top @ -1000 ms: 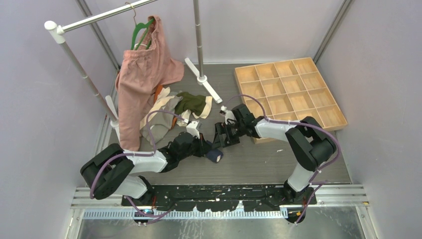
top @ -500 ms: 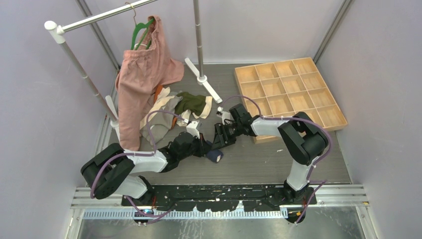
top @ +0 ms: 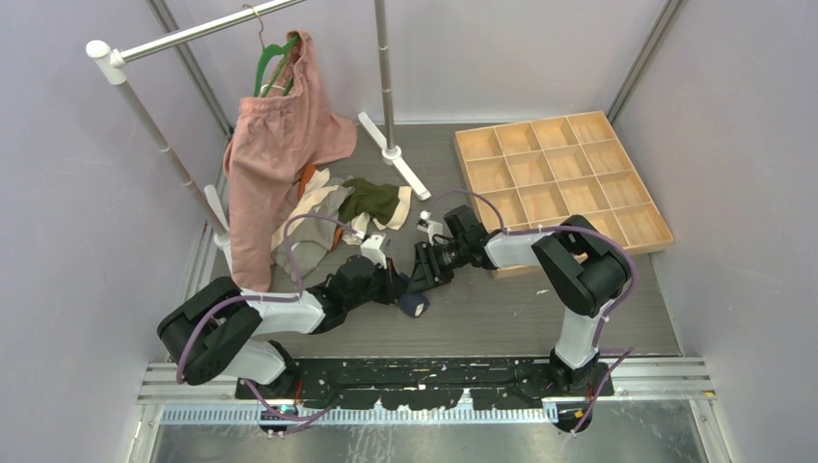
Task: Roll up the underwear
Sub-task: Pick up the underwear from the center of the board.
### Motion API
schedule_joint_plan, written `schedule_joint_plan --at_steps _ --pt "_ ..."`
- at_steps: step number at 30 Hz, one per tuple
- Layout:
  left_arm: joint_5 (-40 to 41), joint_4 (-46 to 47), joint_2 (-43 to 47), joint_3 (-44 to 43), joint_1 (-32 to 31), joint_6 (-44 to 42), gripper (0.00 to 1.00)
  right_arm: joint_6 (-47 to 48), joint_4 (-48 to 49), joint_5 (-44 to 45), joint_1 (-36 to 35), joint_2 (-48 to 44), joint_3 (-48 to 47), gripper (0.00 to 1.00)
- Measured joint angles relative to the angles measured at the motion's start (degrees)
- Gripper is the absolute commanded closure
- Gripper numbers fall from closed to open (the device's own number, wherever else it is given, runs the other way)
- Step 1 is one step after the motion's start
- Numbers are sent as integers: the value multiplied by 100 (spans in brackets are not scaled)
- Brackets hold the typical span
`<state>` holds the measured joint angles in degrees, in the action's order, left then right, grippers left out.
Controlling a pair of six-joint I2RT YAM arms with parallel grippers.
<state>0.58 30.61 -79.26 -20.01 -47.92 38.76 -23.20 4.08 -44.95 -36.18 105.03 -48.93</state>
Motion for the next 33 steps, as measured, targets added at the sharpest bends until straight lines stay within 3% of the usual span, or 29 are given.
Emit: schedule_joint_plan --at_steps 4,10,16,25,28,33 --pt "-2 0 0 0 0 4 99 -151 203 -179 -24 -4 52 31" --pt "-2 0 0 9 0 9 99 -271 393 -245 -68 -31 116 34" --pt "7 -4 15 35 0 7 99 -275 365 -170 -74 50 114 52" --pt "70 -151 192 114 4 90 99 -446 461 -33 -192 184 155 97" --pt "136 -472 404 96 -2 136 99 -555 614 -20 -216 173 219 99" --pt "452 -1858 1340 -184 -11 129 99 -658 828 223 -262 -39 439 99"
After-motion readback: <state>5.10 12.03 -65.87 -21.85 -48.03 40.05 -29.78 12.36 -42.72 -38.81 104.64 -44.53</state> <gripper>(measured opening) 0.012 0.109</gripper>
